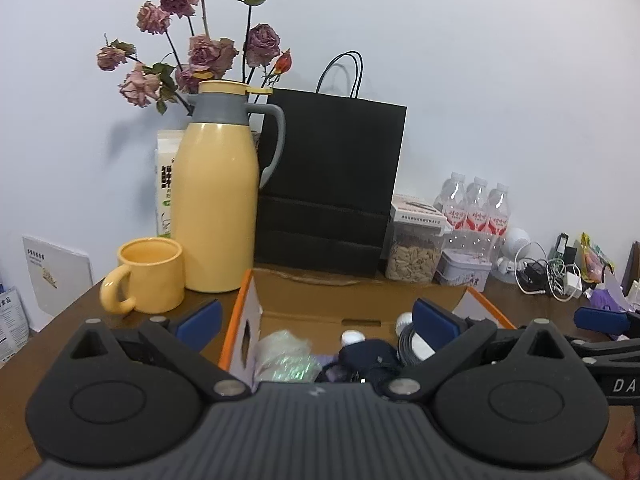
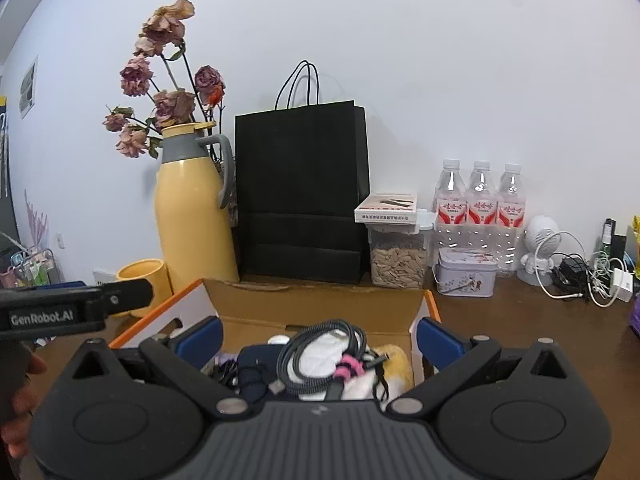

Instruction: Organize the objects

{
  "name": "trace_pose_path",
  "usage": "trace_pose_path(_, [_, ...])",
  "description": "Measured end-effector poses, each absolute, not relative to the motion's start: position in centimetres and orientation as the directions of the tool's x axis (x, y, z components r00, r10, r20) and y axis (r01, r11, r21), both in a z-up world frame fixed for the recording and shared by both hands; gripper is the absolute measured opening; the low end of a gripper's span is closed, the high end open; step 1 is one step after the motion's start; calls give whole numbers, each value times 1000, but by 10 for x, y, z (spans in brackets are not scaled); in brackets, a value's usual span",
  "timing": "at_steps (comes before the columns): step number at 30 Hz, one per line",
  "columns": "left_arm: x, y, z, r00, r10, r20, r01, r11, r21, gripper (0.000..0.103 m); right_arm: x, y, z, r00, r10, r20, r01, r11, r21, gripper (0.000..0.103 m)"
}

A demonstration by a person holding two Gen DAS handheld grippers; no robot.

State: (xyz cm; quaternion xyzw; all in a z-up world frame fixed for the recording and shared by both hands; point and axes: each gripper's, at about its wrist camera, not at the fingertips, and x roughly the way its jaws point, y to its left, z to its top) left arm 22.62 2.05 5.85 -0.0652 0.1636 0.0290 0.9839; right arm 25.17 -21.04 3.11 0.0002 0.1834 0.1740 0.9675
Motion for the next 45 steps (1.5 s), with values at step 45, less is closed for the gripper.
trace_pose_path(45, [125, 43, -5, 836, 19, -548, -104, 987, -125, 103, 146, -232, -53, 717, 338, -609, -351, 931, 103, 103])
